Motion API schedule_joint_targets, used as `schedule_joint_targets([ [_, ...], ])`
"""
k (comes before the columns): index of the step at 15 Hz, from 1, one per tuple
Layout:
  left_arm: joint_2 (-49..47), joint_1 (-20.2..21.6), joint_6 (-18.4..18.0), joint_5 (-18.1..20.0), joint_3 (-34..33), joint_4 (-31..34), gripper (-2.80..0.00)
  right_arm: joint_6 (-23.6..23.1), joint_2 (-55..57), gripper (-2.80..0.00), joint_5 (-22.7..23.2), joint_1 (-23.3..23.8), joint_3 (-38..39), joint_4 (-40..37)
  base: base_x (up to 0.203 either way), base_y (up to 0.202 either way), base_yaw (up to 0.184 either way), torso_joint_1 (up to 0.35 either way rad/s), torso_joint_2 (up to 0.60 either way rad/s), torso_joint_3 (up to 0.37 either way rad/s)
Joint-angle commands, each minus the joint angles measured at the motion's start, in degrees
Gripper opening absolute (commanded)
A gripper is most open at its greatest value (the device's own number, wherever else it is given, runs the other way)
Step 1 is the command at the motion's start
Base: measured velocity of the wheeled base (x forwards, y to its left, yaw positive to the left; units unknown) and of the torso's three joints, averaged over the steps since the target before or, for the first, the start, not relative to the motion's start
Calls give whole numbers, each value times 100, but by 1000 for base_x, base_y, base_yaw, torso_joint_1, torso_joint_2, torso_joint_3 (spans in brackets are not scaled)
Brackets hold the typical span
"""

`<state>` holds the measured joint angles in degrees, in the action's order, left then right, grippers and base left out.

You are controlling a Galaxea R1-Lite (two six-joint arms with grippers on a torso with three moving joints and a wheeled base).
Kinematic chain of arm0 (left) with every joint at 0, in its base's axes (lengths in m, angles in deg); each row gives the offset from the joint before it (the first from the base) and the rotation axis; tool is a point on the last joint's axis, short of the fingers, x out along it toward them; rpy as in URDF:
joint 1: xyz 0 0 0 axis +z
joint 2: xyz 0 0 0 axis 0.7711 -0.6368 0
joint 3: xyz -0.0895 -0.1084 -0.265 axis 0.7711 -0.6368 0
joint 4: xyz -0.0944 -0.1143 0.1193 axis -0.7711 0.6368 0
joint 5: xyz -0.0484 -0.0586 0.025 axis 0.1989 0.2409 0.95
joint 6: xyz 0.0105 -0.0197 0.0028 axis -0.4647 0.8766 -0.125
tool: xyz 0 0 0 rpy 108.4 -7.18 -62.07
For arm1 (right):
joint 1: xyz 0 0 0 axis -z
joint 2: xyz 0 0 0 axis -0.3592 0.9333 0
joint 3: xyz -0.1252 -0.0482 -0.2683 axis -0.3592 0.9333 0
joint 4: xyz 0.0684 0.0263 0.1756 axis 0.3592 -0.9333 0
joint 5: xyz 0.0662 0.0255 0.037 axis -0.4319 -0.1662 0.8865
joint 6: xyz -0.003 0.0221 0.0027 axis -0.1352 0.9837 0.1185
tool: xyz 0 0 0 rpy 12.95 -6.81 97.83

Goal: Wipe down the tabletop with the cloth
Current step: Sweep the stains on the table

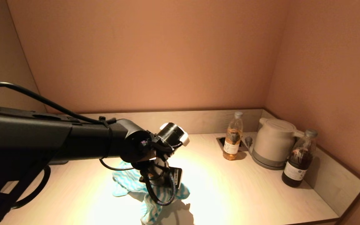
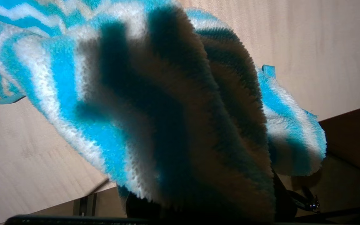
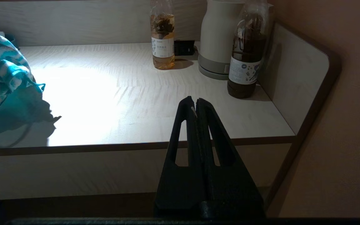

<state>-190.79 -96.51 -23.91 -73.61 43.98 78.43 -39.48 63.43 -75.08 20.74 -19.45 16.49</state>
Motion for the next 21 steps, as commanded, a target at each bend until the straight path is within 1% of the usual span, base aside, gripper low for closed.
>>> schedule_joint_targets([
  [1,253,-33,22,71,-5,7,-280,-5,0,-280,1,-5,0,1,0,0,0,0,0,0],
  [3,499,-60,20,418,35,1,-280,2,0,-280,1,-5,0,1,0,0,0,0,0,0],
  [6,-25,-167,16,388,177,4,-280,2,0,-280,1,-5,0,1,0,0,0,0,0,0],
  [10,-891,-217,-76,336,1074,49,-280,2,0,-280,1,-5,0,1,0,0,0,0,0,0],
  [11,-1093,-222,-226,296,1210,4,-280,2,0,-280,1,-5,0,1,0,0,0,0,0,0],
  [12,-1300,-225,-544,157,1230,-117,-280,2,0,-280,1,-5,0,1,0,0,0,0,0,0],
  [14,-1719,-188,-931,-529,1246,-490,-280,-6,0,-280,1,-5,0,1,0,0,0,0,0,0],
  [15,-1850,-95,-1116,-743,1249,-653,-280,2,0,-280,1,-5,0,1,0,0,0,0,0,0],
  [19,-2028,119,-1215,-784,1253,-697,-280,1,0,-280,1,-5,0,1,0,0,0,0,0,0],
  [21,-2076,280,-1219,-813,1249,-851,-280,2,0,-280,1,-5,0,1,0,0,0,0,0,0],
])
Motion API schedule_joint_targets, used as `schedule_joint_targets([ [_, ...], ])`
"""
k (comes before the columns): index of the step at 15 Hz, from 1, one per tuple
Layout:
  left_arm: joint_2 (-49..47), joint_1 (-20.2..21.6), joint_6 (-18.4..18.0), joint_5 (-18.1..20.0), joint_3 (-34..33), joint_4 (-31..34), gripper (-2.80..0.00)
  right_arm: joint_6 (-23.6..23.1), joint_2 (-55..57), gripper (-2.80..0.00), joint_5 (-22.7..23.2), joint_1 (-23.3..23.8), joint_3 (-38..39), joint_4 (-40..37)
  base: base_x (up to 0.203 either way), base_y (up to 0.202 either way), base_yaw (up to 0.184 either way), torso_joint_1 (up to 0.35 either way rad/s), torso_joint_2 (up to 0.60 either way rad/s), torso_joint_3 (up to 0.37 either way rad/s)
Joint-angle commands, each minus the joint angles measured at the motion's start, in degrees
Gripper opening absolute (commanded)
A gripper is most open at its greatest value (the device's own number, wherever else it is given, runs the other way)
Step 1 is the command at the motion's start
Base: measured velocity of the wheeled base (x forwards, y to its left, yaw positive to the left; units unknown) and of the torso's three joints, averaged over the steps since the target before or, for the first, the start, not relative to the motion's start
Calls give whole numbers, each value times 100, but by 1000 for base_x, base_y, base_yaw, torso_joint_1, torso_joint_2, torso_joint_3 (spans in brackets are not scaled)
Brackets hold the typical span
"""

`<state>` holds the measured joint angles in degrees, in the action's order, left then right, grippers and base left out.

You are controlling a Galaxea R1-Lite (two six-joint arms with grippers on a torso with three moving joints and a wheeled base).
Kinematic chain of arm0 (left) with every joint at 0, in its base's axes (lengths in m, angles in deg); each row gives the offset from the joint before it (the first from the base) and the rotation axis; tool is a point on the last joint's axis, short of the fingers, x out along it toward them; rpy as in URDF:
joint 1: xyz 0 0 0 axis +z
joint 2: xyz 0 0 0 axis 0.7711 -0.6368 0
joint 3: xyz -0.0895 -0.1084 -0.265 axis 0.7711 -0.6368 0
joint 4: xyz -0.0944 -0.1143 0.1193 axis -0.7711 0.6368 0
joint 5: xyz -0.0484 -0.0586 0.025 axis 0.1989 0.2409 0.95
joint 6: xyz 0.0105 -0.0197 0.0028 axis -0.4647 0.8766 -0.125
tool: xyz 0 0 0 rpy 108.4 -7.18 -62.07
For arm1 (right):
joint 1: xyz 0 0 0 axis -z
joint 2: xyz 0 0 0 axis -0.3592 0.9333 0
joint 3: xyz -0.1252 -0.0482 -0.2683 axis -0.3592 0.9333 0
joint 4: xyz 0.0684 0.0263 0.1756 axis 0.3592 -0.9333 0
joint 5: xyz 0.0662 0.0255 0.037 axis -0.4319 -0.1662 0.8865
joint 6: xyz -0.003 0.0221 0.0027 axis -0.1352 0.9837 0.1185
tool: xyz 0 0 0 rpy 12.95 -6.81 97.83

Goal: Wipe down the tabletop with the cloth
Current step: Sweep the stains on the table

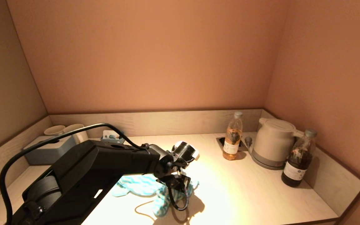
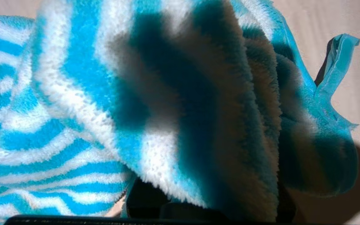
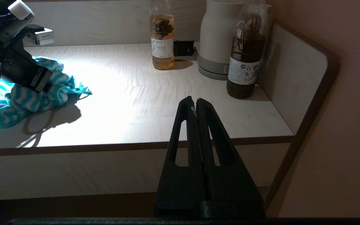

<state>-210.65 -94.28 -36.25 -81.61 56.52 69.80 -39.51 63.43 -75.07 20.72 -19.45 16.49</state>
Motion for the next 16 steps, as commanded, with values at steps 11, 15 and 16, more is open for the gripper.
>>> schedule_joint_targets([
  [11,154,1524,362,-835,-680,-19,-280,-3,0,-280,0,-2,0,1,0,0,0,0,0,0],
  [15,864,844,708,-1001,-2347,-75,-280,-3,0,-280,0,-2,0,1,0,0,0,0,0,0],
  [16,1013,489,767,-1007,-2542,-85,-280,5,0,-280,0,-2,0,1,0,0,0,0,0,0],
])
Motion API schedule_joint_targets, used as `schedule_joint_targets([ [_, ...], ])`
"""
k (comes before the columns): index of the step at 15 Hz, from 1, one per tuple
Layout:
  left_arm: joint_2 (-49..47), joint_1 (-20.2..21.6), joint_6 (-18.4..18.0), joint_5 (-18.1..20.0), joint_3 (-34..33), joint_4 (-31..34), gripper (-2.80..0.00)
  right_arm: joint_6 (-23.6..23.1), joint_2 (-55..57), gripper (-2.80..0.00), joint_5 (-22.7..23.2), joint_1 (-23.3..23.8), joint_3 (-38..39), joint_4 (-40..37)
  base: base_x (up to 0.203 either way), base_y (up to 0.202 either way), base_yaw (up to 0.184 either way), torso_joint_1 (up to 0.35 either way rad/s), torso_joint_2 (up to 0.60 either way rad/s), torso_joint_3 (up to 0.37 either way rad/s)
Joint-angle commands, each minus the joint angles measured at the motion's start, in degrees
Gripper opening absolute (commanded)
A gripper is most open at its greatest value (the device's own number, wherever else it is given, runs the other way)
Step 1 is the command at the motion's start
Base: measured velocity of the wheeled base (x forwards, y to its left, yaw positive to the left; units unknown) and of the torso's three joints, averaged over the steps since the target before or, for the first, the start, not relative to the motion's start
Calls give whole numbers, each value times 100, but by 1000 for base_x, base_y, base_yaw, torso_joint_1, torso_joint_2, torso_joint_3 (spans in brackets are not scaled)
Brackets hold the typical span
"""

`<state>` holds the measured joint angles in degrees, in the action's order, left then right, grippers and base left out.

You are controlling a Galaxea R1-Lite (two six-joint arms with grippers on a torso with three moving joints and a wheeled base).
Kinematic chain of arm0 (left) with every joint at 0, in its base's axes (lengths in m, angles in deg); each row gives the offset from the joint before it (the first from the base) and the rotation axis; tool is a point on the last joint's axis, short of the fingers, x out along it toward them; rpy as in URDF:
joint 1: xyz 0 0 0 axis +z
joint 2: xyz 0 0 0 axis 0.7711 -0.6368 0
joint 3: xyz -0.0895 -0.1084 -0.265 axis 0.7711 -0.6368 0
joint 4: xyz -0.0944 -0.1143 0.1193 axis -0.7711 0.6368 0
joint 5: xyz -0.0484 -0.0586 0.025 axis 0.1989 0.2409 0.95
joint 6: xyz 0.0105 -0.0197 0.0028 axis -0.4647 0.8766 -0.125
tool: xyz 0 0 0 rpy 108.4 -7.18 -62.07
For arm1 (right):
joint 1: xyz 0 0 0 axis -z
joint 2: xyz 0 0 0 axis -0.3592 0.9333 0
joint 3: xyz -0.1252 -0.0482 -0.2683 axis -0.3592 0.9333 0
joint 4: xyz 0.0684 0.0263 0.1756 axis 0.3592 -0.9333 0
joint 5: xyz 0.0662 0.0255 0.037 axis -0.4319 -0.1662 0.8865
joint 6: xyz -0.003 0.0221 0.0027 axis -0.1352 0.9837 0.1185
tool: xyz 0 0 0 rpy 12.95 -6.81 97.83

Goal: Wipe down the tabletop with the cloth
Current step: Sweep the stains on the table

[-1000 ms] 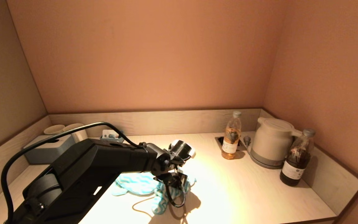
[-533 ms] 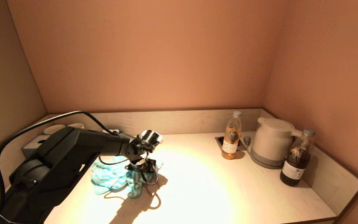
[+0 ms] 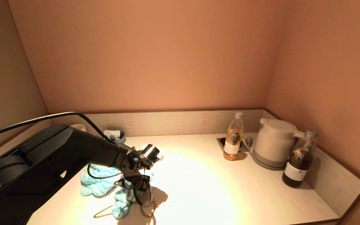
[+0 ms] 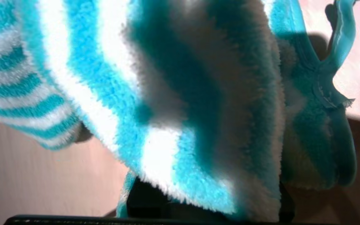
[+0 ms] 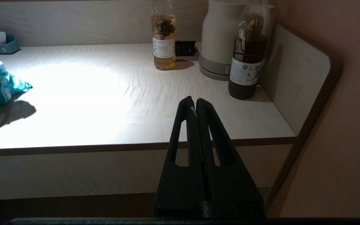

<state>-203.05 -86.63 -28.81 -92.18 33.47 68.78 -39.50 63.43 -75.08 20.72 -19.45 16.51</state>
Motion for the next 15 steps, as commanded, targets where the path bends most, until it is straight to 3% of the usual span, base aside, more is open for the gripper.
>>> schedule_joint_targets([
  [1,340,-540,82,51,-350,30,-280,-4,0,-280,1,-2,0,-1,0,0,0,0,0,0],
  [3,380,-1107,166,48,-217,64,-280,4,0,-280,1,-2,0,-1,0,0,0,0,0,0],
  [5,383,-1421,176,59,-27,71,-280,4,0,-280,1,-2,0,-1,0,0,0,0,0,0],
  [11,-258,-1446,22,59,1185,72,-280,-5,0,-280,1,-2,0,-1,0,0,0,0,0,0],
  [13,-720,-1425,-268,37,2109,-10,-280,4,0,-280,1,-2,0,-1,0,0,0,0,0,0],
  [15,-1121,-1418,-737,8,2307,-527,-280,4,0,-280,1,-2,0,-1,0,0,0,0,0,0],
])
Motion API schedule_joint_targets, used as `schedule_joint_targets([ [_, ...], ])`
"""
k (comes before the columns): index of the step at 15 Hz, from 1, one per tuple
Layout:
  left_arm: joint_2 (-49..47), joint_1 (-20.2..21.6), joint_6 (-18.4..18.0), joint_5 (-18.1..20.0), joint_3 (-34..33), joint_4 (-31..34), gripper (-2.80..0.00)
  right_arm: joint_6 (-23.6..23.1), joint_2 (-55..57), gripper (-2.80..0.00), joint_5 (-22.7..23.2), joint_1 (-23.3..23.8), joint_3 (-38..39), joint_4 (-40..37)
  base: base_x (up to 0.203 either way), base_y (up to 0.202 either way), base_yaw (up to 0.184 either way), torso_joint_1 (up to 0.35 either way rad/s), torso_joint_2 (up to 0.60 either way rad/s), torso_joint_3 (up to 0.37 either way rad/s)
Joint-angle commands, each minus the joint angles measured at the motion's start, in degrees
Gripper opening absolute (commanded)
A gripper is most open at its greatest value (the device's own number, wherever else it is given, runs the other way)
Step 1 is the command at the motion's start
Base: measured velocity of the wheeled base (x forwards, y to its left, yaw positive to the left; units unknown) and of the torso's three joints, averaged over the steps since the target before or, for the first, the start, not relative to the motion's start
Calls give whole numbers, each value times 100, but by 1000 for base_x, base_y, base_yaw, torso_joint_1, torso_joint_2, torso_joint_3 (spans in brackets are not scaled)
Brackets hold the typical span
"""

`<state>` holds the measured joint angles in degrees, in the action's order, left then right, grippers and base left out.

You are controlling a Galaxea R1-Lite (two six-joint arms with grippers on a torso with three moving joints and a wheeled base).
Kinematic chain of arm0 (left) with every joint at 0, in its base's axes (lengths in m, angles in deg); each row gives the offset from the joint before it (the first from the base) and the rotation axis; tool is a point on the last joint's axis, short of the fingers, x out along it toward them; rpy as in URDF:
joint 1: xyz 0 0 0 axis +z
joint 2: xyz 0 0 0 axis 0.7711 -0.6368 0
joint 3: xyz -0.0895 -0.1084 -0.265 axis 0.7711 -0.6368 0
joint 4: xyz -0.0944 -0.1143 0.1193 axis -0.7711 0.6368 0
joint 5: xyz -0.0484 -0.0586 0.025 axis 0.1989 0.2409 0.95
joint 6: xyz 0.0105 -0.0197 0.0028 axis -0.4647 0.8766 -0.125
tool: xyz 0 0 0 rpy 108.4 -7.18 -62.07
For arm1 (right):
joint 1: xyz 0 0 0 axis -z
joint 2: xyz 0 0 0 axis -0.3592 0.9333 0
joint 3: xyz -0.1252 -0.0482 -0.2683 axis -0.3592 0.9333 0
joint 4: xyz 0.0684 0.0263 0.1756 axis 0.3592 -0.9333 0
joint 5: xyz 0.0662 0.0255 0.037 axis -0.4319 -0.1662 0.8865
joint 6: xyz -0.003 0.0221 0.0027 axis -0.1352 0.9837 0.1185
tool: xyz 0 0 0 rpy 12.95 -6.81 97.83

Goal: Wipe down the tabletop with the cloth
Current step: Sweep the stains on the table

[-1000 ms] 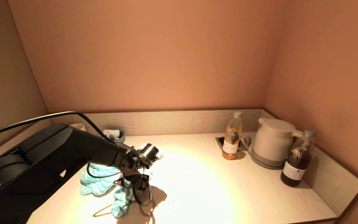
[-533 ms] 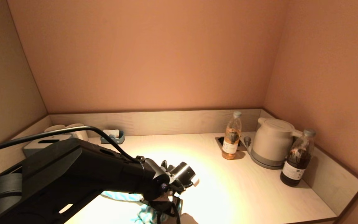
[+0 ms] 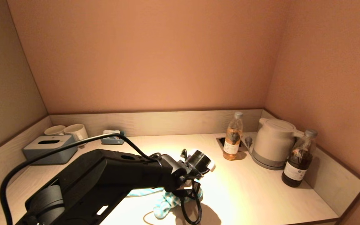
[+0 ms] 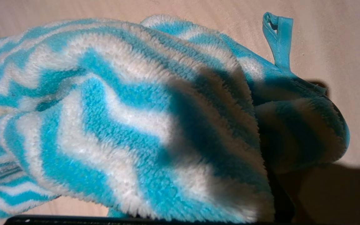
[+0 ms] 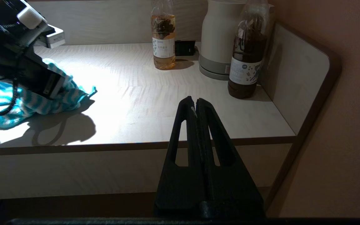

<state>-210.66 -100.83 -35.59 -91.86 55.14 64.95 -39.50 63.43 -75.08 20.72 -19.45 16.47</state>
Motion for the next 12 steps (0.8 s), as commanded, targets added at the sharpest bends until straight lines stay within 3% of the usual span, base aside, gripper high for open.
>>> schedule_joint_targets([
  [1,-479,8,-290,-30,134,-454,-280,4,0,-280,1,-2,0,3,0,0,0,0,0,0],
  [4,-518,314,-393,-184,133,-582,-280,-4,0,-280,1,-2,0,3,0,0,0,0,0,0],
  [9,-558,1669,-371,-700,123,-634,-280,-4,0,-280,1,-2,0,3,0,0,0,0,0,0],
  [12,-388,2157,-20,-843,-4,-581,-280,4,0,-280,1,-2,0,3,0,0,0,0,0,0],
])
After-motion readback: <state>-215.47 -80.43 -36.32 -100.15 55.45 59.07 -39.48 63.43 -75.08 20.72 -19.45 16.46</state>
